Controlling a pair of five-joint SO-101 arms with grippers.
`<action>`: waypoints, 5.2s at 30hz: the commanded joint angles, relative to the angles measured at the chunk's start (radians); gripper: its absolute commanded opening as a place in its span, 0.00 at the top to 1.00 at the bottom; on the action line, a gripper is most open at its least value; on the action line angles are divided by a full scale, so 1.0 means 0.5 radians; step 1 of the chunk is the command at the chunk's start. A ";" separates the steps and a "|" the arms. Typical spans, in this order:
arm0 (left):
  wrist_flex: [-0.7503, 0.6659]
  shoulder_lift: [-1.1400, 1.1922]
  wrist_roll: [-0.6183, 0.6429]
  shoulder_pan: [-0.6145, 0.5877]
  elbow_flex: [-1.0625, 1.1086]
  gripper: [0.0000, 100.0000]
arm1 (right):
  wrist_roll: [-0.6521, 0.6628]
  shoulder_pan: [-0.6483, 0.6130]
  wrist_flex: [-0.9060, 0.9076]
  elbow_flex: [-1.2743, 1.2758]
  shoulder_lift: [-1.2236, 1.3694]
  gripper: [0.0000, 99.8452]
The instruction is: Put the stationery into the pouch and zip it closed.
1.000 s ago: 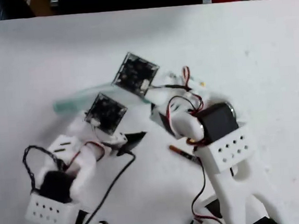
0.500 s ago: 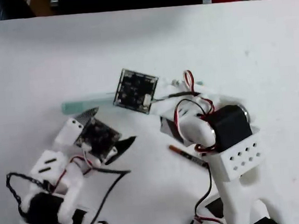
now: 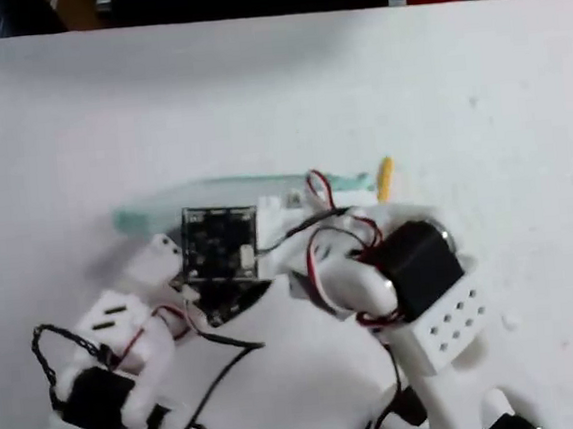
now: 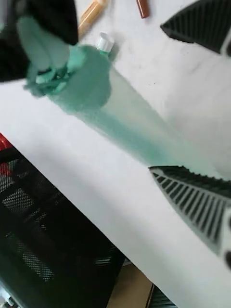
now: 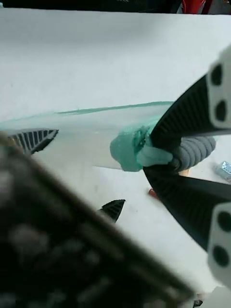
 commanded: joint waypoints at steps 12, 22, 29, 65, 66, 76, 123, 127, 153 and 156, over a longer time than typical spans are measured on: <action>-0.285 -0.005 0.169 0.060 0.009 0.96 | -0.408 -0.011 -0.213 -0.279 -0.023 0.98; -0.203 -0.008 0.359 0.265 -0.006 0.93 | -0.712 -0.011 -0.471 -0.331 0.222 0.98; -0.089 -0.011 0.316 0.152 -0.074 0.90 | -0.577 -0.011 -0.201 -0.614 0.219 0.98; 0.037 0.005 -0.172 0.272 -0.193 0.72 | -0.003 -0.278 0.020 -0.236 -0.124 0.98; 0.009 0.005 -0.126 0.272 -0.178 0.75 | -0.003 -0.247 0.020 -0.249 -0.124 0.98; -0.107 -0.002 0.150 0.275 -0.184 0.97 | -0.018 -0.087 -0.051 -0.276 -0.124 0.98; -0.301 -0.005 0.816 -0.035 0.129 0.98 | -1.224 0.674 -1.195 -0.540 0.937 0.98; -0.301 -0.005 0.816 -0.038 0.129 0.98 | -1.224 0.772 -1.315 -0.540 1.011 0.98; -0.344 -0.005 0.752 -0.035 0.129 0.91 | -1.433 0.953 -1.395 -0.730 1.189 0.98; -0.334 -0.005 0.853 -0.048 0.132 0.77 | -1.433 0.876 -1.327 -0.733 1.149 0.98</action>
